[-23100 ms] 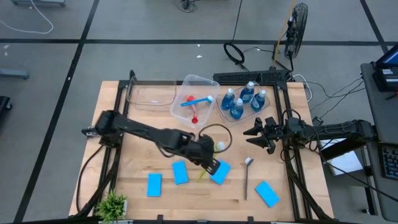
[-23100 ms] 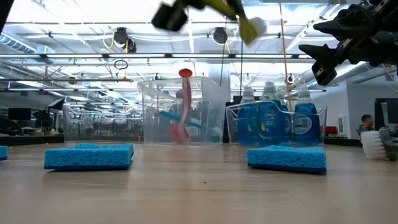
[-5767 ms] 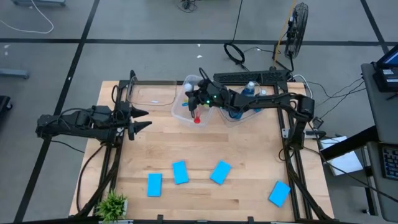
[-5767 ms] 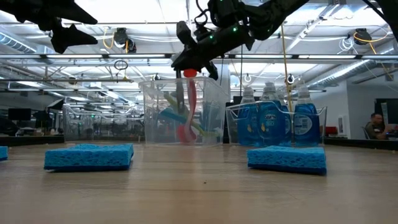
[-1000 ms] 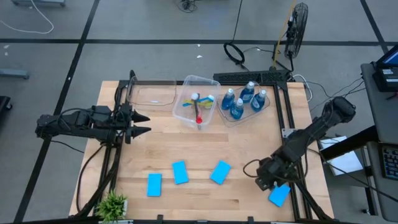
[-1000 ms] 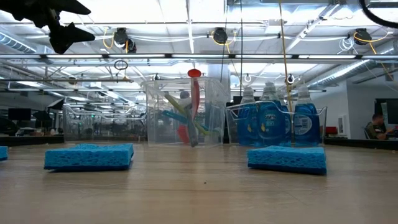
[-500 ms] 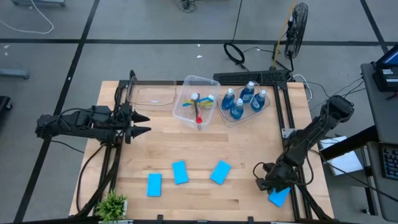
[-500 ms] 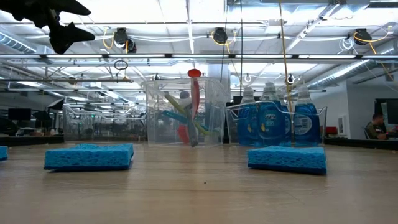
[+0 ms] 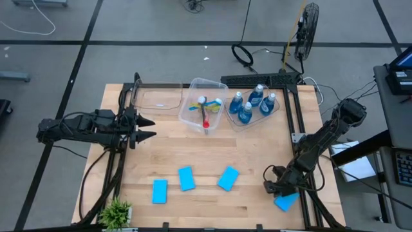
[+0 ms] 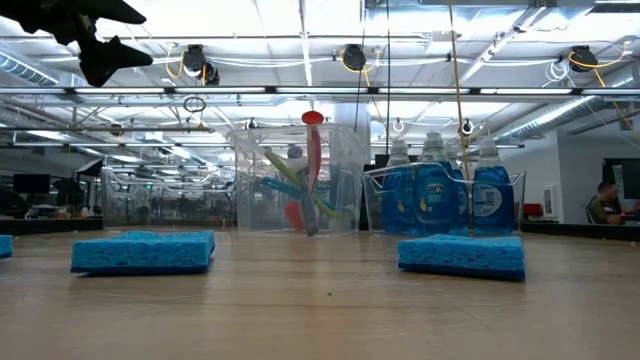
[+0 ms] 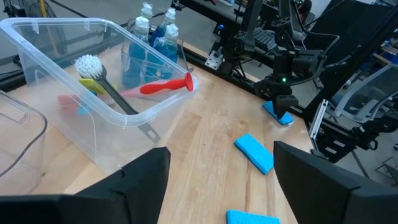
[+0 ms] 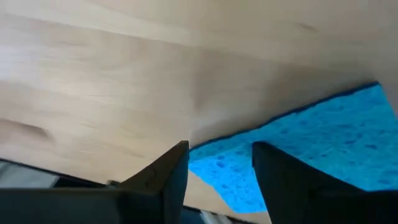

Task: Pick & Place Kitchen Sink Supplies
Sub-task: Put the blue sponge into the left transparent bin

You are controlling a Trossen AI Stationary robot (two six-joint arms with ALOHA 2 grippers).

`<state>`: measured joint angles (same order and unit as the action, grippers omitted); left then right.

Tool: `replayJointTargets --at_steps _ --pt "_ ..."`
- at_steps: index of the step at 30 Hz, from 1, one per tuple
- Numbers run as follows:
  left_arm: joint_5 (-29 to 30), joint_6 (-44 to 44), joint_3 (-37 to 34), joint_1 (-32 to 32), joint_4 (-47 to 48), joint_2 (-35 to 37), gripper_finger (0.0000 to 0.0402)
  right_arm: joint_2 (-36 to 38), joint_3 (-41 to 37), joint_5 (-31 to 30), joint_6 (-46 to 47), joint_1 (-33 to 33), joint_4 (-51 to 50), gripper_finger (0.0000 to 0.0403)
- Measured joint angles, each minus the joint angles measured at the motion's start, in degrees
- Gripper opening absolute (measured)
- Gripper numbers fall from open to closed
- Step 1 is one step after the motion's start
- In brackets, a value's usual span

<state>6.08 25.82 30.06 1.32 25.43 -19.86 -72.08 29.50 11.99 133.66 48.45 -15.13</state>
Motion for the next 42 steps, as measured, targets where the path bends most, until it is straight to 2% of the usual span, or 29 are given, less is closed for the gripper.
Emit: replayJointTargets --at_steps 6,12,14,21,29,35,42 --pt "0.01 0.01 -0.02 0.0 0.0 0.0 0.0274 0.0 0.0 -7.53 -2.61 -1.87 0.67 0.0157" --pt "0.01 0.01 0.0 0.0 0.0 0.0 0.0283 -0.02 -0.04 -19.23 -11.86 -5.65 3.82 0.0155" --pt "0.01 0.17 0.0 0.0 0.0 0.0 0.0287 0.08 -0.11 -21.29 -15.39 -7.15 4.74 0.0154" --pt "0.01 0.38 0.0 0.0 0.0 0.0 0.0288 3.19 -0.14 -21.2 -27.47 -10.57 7.43 0.0142" --pt "0.01 0.4 -0.01 0.0 0.0 0.0 0.0274 11.53 -0.13 -21.1 -42.1 -12.92 8.94 0.0134" --pt "0.0 0.4 -0.02 0.0 0.0 0.0 0.028 16.95 -0.09 -20.88 -55.05 -13.22 10.66 0.0134" --pt "-0.01 0.4 0.0 0.0 0.0 0.0 0.0291 19.27 -0.09 -21.14 -59.56 -13.25 10.63 0.0134"
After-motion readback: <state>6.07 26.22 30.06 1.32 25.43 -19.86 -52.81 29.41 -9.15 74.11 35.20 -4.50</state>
